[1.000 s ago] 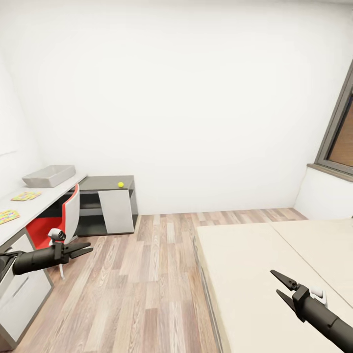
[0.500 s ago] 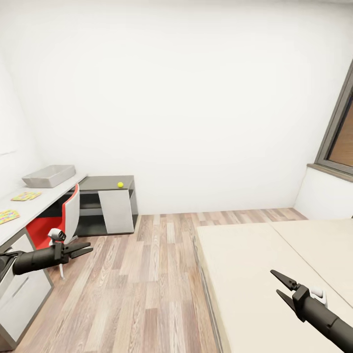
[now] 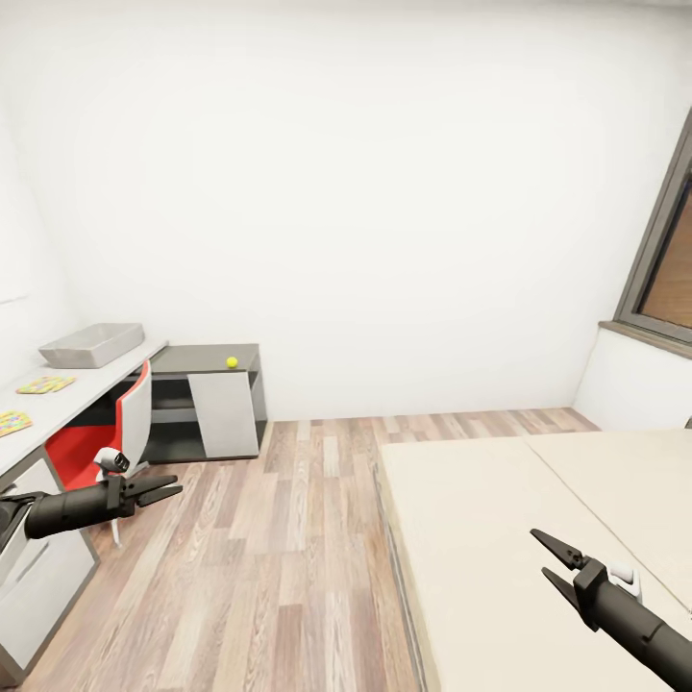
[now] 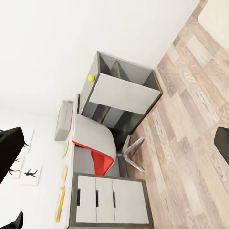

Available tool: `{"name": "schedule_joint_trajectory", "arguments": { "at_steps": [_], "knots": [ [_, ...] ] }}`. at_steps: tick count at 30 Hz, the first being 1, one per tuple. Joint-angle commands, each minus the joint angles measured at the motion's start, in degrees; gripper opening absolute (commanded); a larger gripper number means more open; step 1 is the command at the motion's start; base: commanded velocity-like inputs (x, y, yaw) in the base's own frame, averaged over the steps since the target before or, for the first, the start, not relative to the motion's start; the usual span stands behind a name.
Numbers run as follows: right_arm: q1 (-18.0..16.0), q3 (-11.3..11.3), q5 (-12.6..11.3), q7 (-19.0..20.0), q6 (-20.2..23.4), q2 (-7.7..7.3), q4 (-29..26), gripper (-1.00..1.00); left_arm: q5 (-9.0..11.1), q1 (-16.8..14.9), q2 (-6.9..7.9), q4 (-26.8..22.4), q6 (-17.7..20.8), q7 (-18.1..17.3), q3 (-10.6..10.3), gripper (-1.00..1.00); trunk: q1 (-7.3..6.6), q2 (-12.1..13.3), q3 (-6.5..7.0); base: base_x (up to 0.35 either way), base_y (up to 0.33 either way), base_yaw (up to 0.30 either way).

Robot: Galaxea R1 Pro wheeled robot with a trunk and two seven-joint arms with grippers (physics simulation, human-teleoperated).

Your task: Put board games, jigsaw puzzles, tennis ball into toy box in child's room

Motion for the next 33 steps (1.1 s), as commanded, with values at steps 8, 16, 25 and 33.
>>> {"name": "schedule_joint_trajectory", "arguments": {
  "at_steps": [8, 16, 25, 33],
  "knots": [
    [0.01, -0.06, 0.46, 0.51, 0.18, -0.01, 0.01, 1.0, -0.02, 0.0, 0.01, 0.0, 0.61, -0.22, 0.0, 1.0, 0.02, -0.03, 0.0, 0.0, -0.041, 0.095],
    [0.0, -0.06, 0.46, 0.51, 0.18, -0.01, 0.01, 1.0, -0.02, 0.0, 0.01, 0.0, 0.61, -0.22, 0.0, 1.0, 0.02, -0.03, 0.0, 0.0, -0.009, 0.101],
    [0.0, -0.06, 0.46, 0.51, 0.18, -0.01, 0.01, 1.0, -0.02, 0.0, 0.01, 0.0, 0.61, -0.22, 0.0, 1.0, 0.02, -0.03, 0.0, 0.0, -0.001, 0.016],
    [0.0, -0.06, 0.46, 0.51, 0.18, -0.01, 0.01, 1.0, -0.02, 0.0, 0.01, 0.0, 0.61, -0.22, -0.01, 1.0, 0.02, -0.03, 0.0, 0.0, 0.0, 0.002]
  ]
}}
